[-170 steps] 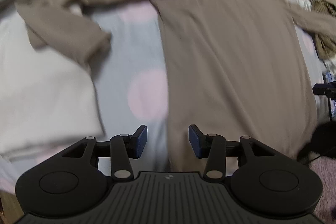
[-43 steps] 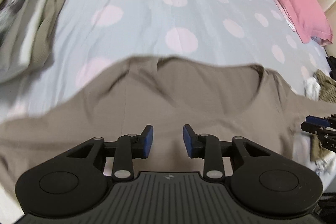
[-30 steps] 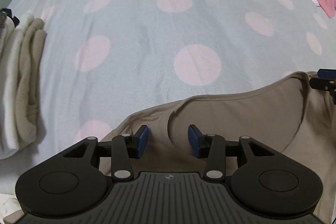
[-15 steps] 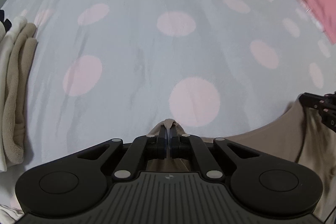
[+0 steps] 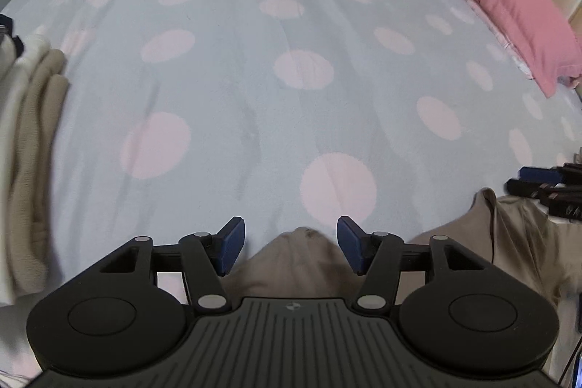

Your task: Fold clothes

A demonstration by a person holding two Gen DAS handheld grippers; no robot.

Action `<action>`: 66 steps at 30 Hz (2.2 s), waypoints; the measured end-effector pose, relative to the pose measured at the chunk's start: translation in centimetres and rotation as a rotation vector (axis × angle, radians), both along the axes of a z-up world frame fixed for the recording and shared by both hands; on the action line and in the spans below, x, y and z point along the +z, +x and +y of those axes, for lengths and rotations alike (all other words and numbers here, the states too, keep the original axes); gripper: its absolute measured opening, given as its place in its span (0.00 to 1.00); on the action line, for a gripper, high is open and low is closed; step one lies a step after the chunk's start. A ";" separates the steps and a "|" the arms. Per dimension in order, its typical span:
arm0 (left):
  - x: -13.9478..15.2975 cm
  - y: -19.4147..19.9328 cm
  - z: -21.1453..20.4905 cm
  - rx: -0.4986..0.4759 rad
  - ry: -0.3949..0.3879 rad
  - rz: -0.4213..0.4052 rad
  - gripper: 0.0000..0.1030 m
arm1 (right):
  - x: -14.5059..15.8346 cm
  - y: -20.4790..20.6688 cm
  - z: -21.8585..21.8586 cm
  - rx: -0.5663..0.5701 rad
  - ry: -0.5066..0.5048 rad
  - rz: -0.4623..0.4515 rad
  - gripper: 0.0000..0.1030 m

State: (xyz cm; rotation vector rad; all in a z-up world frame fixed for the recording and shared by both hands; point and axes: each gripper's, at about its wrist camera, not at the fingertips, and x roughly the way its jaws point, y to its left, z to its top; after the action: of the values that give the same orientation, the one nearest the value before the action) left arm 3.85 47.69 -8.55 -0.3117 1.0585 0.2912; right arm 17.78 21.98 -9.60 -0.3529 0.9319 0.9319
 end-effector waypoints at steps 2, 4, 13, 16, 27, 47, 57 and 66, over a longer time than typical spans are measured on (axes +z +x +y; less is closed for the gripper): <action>-0.1 -1.2 0.7 0.011 0.018 0.008 0.53 | 0.4 0.5 -1.5 -0.021 -0.007 -0.013 0.48; -0.7 -2.5 1.4 0.030 0.039 0.024 0.53 | 0.2 1.3 -2.9 -0.056 -0.020 -0.005 0.48; -4.1 -6.5 3.0 0.112 -0.002 0.034 0.51 | -3.5 3.2 -5.8 -0.155 -0.037 0.087 0.36; -4.0 -6.5 2.5 0.115 0.007 -0.006 0.32 | -3.6 2.7 -5.7 -0.155 -0.033 0.079 0.15; -4.1 -7.1 4.3 0.200 0.011 -0.031 0.00 | -4.3 3.2 -6.1 -0.207 -0.047 0.035 0.01; 5.1 -20.5 2.0 0.264 0.061 -0.062 0.38 | 2.4 -9.0 -15.6 -0.124 0.064 0.120 0.23; 4.2 -28.2 -2.5 0.373 0.017 -0.028 0.49 | 0.8 -17.1 -18.5 -0.115 0.079 0.223 0.35; 1.7 -29.9 -3.6 0.450 -0.027 -0.002 0.38 | -1.7 -23.9 -18.1 -0.057 0.015 0.149 0.37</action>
State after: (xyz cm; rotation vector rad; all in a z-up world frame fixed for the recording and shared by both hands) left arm -26.03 44.10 -6.88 -0.5752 0.9837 0.6791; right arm -6.12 3.86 -11.29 -0.2453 1.0655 0.9214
